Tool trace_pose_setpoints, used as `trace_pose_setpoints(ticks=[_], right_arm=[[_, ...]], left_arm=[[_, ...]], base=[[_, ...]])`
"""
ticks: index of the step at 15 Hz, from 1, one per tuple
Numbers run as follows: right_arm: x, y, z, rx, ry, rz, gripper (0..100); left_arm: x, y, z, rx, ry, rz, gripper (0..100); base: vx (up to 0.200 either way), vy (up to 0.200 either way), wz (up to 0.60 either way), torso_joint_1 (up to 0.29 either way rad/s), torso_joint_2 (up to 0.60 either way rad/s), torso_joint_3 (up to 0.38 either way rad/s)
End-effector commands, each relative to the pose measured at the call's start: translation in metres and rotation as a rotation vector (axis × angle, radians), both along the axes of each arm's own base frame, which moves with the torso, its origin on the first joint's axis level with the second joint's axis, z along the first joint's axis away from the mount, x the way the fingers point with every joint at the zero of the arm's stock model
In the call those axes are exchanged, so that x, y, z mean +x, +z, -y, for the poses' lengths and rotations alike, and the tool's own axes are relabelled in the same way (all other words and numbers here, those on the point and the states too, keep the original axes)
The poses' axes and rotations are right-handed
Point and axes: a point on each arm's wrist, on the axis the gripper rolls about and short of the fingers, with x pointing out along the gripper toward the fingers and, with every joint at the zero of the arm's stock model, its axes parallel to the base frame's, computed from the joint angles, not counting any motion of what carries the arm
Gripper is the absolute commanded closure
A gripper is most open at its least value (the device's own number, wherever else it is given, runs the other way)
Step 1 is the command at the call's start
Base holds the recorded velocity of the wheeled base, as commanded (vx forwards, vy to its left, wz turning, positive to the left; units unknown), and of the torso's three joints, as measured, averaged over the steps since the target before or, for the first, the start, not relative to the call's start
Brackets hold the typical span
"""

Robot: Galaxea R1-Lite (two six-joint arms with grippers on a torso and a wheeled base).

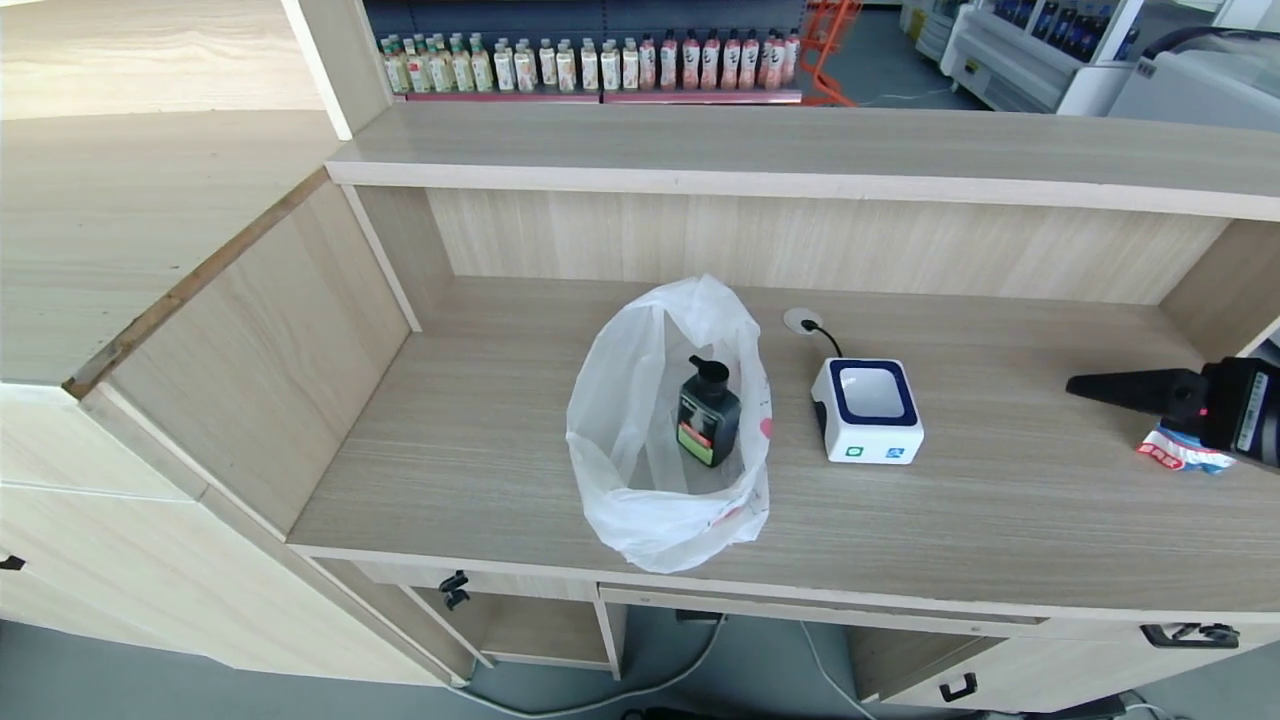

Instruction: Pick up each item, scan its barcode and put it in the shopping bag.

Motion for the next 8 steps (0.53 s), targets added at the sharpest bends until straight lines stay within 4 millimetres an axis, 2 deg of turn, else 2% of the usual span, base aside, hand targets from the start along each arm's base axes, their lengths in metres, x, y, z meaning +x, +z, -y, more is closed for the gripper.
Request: trace_pose_setpoints(ticks=[1, 4, 8], right_arm=[[0.013, 0.009, 0.001, 0.051, -0.024, 0.004, 0], [0.021, 0.019, 0.002, 0.145, -0.07, 0.012, 0], [0.024, 0.02, 0.006, 0.215, -0.114, 0.0, 0]], left_arm=[[0.0, 0.0, 0.0, 0.0, 0.0, -0.003, 0], [0.0, 0.0, 0.0, 0.0, 0.0, -0.001, 0], [0.0, 0.0, 0.0, 0.0, 0.0, -0.001, 0]], base=[[0.0, -0.2, 0.0, 0.012, 0.0, 0.007], [0.0, -0.2, 0.0, 0.001, 0.01, 0.002], [0.0, -0.2, 0.0, 0.002, 0.0, 0.0]])
